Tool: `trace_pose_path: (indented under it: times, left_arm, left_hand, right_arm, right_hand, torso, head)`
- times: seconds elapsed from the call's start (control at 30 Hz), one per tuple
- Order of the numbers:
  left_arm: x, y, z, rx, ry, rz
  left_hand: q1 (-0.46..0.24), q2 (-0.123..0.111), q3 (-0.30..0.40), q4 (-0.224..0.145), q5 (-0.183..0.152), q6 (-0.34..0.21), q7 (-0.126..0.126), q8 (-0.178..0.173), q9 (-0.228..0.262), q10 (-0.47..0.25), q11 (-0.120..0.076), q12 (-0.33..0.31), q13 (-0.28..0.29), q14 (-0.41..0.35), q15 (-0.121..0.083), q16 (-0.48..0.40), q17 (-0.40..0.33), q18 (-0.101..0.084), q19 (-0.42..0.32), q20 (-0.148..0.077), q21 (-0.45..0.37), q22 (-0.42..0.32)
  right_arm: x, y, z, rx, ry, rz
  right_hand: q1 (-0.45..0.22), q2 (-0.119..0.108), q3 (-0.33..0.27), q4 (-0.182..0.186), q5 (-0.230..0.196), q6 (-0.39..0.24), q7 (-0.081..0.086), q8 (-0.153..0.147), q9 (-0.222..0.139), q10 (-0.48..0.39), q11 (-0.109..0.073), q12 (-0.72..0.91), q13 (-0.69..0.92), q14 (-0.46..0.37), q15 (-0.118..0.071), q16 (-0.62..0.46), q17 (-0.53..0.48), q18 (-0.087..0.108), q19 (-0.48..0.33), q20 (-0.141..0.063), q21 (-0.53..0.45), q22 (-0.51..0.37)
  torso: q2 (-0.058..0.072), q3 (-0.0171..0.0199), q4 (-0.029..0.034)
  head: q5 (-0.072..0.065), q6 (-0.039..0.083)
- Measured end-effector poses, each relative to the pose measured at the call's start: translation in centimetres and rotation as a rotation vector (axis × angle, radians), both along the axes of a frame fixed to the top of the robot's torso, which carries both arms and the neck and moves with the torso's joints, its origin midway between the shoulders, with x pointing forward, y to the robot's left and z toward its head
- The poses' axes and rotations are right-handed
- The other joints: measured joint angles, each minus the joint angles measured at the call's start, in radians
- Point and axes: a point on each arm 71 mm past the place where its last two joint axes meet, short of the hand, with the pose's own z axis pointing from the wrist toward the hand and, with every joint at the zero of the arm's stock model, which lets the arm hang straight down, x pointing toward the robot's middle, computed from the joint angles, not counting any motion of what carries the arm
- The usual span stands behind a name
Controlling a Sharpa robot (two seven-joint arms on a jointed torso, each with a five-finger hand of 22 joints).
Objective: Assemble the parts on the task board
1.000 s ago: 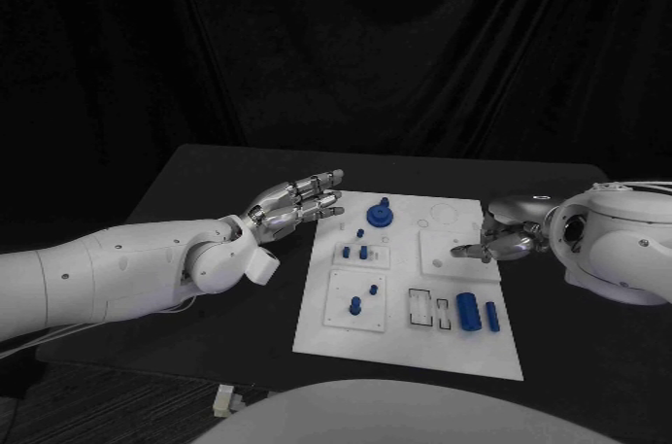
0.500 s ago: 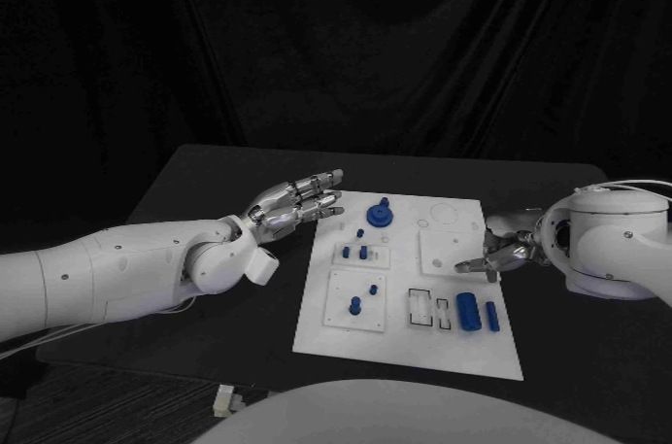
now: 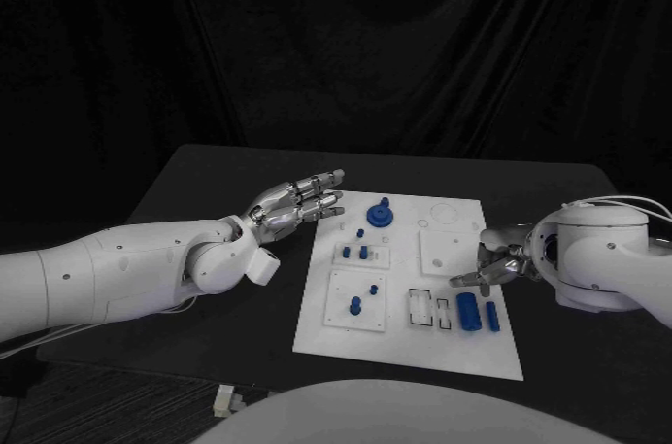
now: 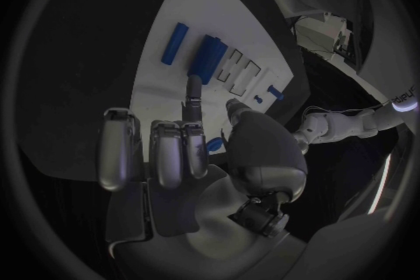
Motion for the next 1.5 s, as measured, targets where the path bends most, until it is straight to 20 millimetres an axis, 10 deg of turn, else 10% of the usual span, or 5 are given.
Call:
trace_pose_path:
  times: [0.5,0.77,0.97,1.5]
  left_arm:
    - [0.0,0.0,-0.1,0.0,0.002,-0.001]
    - [-0.1,0.0,-0.1,0.0,0.004,-0.001]
    - [-0.1,0.0,-0.2,0.0,0.005,-0.001]
    - [-0.1,0.0,-0.3,0.001,0.007,-0.002]
  left_hand:
    - [0.0,0.0,0.0,0.0,0.0,0.0,0.0,0.0,0.0,0.0,0.0,0.0,0.001,0.0,0.0,0.0,0.0,0.0,0.0,0.0,0.0,0.0]
    - [0.0,0.0,0.0,0.0,0.0,0.0,0.0,0.0,0.0,0.0,0.0,0.0,0.001,0.0,0.0,0.0,0.0,0.0,0.0,0.0,0.0,0.0]
    - [0.0,0.0,0.0,0.0,0.0,0.0,0.0,0.0,0.0,0.0,0.0,0.0,0.001,0.0,0.0,0.0,0.0,0.0,0.0,0.0,0.0,0.0]
    - [0.0,0.0,0.0,0.0,0.0,0.0,0.0,0.0,0.0,0.0,0.0,0.0,0.001,0.0,0.0,0.0,0.0,0.0,0.0,0.0,0.0,0.0]
  right_arm:
    - [0.0,0.0,-0.8,0.014,0.001,-0.023]
    - [0.0,-0.1,-0.8,-0.007,-0.012,-0.011]
    - [0.1,0.0,-0.9,-0.028,-0.02,0.004]
    - [-0.1,0.1,-2.1,-0.053,-0.008,0.014]
  right_hand:
    - [0.03,-0.004,-0.013,0.002,0.0,-0.032,-0.003,0.023,0.082,-0.004,-0.004,0.0,0.0,0.0,-0.007,0.0,0.0,0.0,0.0,0.0,0.0,0.0]
    - [0.037,-0.011,-0.027,0.003,0.01,-0.093,-0.016,0.119,0.283,0.0,-0.014,0.0,0.0,0.0,-0.018,0.0,0.0,0.0,0.0,-0.007,-0.003,0.0]
    - [0.037,-0.011,-0.027,0.003,0.01,-0.115,-0.018,0.153,0.354,-0.004,-0.018,0.0,0.0,0.0,-0.018,0.0,0.0,0.0,0.0,-0.007,-0.003,0.001]
    - [0.037,-0.011,-0.03,0.005,0.01,-0.15,-0.012,0.147,0.38,-0.004,-0.018,0.0,0.0,0.0,-0.018,0.0,0.0,0.0,0.0,-0.007,-0.014,0.001]
  torso:
    - [0.0,0.0,-0.0007]
    - [0.0,0.0,-0.0007]
    - [0.0,0.0,-0.0003]
    - [0.0,0.0,-0.0005]
  head:
    - [0.0,0.0]
    - [0.001,0.0]
    - [0.001,0.0]
    - [0.004,0.0]
